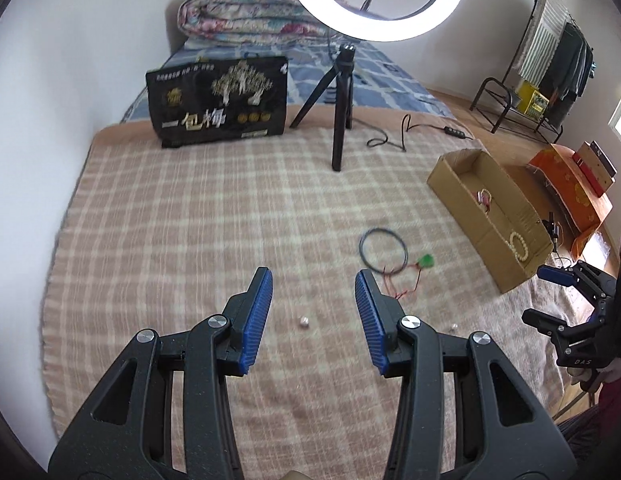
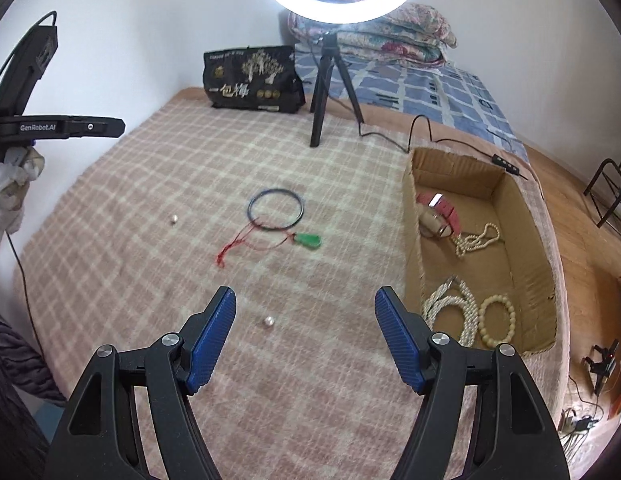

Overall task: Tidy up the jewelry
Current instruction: 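Move left tool toward a loose pearl while right tool approaches the green jade pendant, then close left tool on the loose pearl while right tool grips the jade pendant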

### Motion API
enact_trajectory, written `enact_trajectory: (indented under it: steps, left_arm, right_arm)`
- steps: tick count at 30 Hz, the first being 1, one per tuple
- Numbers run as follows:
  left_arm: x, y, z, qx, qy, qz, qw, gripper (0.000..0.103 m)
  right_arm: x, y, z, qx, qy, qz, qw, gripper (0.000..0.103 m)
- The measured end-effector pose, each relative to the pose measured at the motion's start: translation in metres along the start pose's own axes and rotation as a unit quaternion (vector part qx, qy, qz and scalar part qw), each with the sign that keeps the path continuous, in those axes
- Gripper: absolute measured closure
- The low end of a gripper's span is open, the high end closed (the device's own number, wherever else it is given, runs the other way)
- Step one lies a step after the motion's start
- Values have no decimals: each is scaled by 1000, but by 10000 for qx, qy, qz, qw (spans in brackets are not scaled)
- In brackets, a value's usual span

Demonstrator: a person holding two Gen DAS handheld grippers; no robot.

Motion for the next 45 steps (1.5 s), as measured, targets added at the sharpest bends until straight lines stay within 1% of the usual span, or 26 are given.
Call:
enact_trajectory:
  steps: [6, 12, 16, 20, 22, 25, 27, 30, 31, 33, 36, 39, 45]
  left_arm:
    - [20, 9, -15, 120, -223, -152, 9996, 59]
    - [32, 22, -21, 211, -268, -274, 9990, 59]
    - [44, 39, -28, 300, -487, -515, 9970, 59]
    - [54, 57, -24, 323, -526, -726, 9954, 59]
    - [57, 65, -22, 355, -552, -775, 9948, 59]
    - [60, 80, -19, 308, -634, -883, 9936, 59]
    - [60, 86, -16, 314, -616, -920, 9934, 59]
    - [58, 94, -9, 338, -483, -968, 9936, 59]
    - [58, 96, -8, 349, -474, -979, 9935, 59]
    - [57, 100, -6, 396, -497, -1007, 9929, 60]
    - [57, 103, -5, 372, -476, -1018, 9930, 60]
    - [59, 106, -5, 348, -466, -1034, 9929, 60]
    - [62, 113, -4, 254, -366, -1092, 9930, 60]
  right_arm:
    - [5, 11, -9, -11, 20, -105, 9999, 31]
    - [-8, 34, -8, -119, 70, -164, 9998, 31]
    - [-14, 56, -7, -121, 86, -293, 9995, 31]
    - [-16, 77, -9, -89, 37, -472, 9988, 32]
    - [-18, 84, -9, -68, 48, -506, 9987, 32]
    - [-20, 96, -9, -77, 141, -543, 9984, 32]
    - [-21, 105, -9, -46, 174, -594, 9981, 32]
    - [-23, 114, -9, -28, 207, -669, 9975, 39]
    - [-23, 117, -8, -23, 227, -683, 9974, 39]
    - [-26, 122, -5, 15, 315, -689, 9971, 39]
    - [-28, 128, 1, 53, 468, -698, 9964, 39]
    - [-29, 136, 2, 159, 476, -764, 9958, 39]
    - [-27, 148, 2, 220, 424, -885, 9949, 39]
Point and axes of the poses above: each gripper's, at about its wrist camera, not at the fingertips, and y roughly the way its jaws point, z to its right, x to its underside, the point moved 1 cm from there along y, roughly the way its jaws point, and after that the axes turned 7 degrees about z, right-handed, at the moved point
